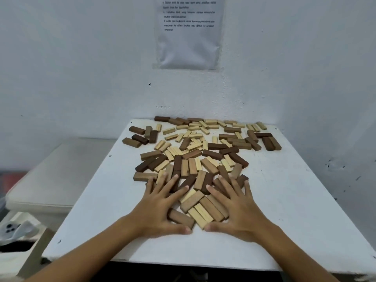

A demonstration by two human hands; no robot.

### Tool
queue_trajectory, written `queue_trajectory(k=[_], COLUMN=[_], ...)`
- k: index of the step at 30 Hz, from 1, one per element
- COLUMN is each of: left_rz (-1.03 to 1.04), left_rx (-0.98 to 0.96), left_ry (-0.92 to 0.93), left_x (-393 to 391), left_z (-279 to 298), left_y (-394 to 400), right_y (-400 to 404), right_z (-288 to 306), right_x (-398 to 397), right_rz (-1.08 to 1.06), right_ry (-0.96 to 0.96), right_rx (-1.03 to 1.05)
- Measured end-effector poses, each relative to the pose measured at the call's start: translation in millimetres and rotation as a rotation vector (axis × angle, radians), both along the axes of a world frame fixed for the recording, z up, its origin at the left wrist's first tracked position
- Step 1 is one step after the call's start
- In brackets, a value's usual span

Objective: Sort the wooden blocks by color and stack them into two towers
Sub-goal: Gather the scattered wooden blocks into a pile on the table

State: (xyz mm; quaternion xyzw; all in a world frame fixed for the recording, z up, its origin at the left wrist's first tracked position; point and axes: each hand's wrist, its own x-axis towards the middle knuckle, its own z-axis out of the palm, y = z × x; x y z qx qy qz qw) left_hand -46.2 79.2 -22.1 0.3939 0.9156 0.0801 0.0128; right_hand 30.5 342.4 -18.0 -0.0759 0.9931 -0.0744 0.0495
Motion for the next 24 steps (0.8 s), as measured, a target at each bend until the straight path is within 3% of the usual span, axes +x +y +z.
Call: queue_trajectory(k=[10,16,21,24], left_rz=[0.151,0.207,0.287,0.499], left_rx=[0.096,0.121,0.452,0.462], left_ry=[-0.084,-0.037,0.065,0.192], left_x=[-71.6,-103.0,-154.7,-216.4], left_z=[15.5,29.3,41.0,37.5], left_y=[27.4,39.2,12.6,-25.0], right_y=[14.8,12.8,52.8,120.2], right_z=[6.8,20.2,43.3,40.3], right_x=[-79.1,-103.5,-132.7,-170.3], right_rz=[-0.100,-0.179,-0.310,-0.509], right_ry=[0.115,0.202,0.332,0.408], right_rx=[-0.139,-0.205,-0.555,-0.430])
